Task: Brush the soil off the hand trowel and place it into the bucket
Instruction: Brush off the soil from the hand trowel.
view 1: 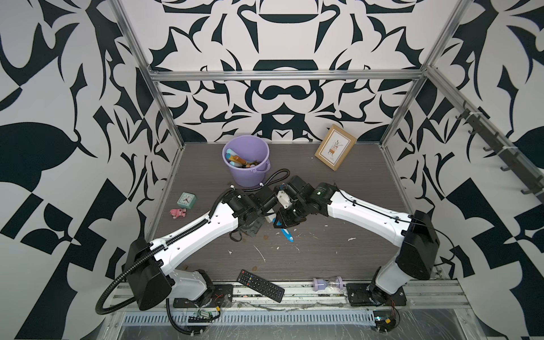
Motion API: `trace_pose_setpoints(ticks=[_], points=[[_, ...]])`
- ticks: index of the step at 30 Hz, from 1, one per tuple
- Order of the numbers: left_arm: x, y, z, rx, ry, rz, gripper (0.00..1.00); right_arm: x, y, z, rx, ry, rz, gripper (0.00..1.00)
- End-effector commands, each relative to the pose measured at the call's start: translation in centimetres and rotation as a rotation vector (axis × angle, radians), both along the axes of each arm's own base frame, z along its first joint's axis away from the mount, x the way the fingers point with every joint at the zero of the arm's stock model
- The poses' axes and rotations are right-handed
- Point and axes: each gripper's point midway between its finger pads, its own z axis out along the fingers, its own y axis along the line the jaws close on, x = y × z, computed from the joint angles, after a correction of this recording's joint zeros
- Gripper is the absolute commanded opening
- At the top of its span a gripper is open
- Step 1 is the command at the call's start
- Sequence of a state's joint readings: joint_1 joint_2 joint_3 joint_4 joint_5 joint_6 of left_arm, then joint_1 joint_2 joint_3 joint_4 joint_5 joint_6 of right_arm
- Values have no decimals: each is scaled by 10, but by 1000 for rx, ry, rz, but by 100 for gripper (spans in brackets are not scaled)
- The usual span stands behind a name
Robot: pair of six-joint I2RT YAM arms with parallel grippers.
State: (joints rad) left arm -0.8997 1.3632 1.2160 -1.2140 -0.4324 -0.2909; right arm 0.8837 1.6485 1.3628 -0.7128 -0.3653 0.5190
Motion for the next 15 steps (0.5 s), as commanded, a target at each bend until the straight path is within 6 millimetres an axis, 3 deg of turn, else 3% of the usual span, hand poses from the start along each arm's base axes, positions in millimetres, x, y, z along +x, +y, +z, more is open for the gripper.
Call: trace_pose_setpoints(ticks=[1,5,13,15], points=[[6,9,18,50,-60,16,0,8,-25,-11,-150,-61,-14,0],[7,14,15,90,-66,18,0,17,-38,-10,-188,-125,-51,0],[4,24,10,140,-52,34,0,17,-42,23,-101,-182,-100,0],[3,23,12,134,-53,36,0,16,-35,35,-33,-202,-90,0]])
